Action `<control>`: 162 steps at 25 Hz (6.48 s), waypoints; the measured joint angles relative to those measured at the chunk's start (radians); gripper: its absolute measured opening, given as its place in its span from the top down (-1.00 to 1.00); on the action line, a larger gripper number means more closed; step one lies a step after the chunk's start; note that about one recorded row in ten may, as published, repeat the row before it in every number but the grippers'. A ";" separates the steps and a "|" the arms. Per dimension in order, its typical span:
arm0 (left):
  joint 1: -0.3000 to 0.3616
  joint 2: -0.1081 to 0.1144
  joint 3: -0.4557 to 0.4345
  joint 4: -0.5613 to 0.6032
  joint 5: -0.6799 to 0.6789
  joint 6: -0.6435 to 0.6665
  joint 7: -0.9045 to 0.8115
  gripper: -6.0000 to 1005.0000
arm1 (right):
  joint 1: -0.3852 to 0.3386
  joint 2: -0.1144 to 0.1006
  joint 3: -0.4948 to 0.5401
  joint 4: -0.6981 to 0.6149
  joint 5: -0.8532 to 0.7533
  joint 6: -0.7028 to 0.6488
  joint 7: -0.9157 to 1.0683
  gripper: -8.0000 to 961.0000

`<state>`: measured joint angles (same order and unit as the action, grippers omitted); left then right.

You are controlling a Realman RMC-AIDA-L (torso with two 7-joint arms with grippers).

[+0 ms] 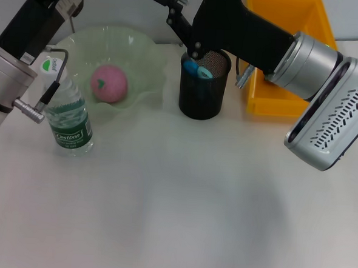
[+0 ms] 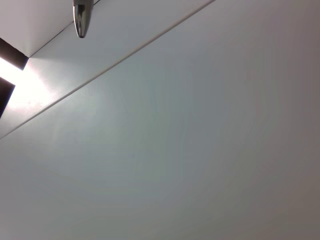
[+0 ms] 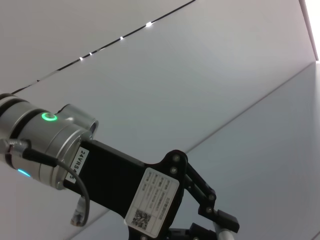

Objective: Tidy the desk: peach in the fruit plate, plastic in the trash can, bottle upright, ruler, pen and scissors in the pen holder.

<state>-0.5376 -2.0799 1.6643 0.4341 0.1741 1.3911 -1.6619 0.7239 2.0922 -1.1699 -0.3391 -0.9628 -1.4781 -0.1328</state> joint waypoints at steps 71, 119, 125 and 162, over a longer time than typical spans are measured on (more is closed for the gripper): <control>0.105 0.078 -0.420 0.139 1.066 0.244 0.423 -0.62 | 0.079 -0.195 0.461 -0.873 -1.262 -0.198 2.473 0.70; 0.134 0.017 -0.420 0.139 1.200 0.216 0.507 -0.62 | 0.499 -0.207 0.245 -0.330 -1.731 0.039 2.567 0.70; 0.134 0.015 -0.420 0.138 1.200 0.217 0.507 -0.62 | 0.506 -0.196 0.234 -0.307 -1.742 0.072 2.567 0.70; 0.134 0.018 -0.425 0.139 1.200 0.222 0.499 -0.62 | 0.329 -0.070 0.229 -0.681 -1.686 0.103 2.570 -0.33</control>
<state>-0.4033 -2.0620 1.2395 0.5735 1.3742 1.6135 -1.1633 1.0533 2.0225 -0.9409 -1.0197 -2.6486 -1.3749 2.4368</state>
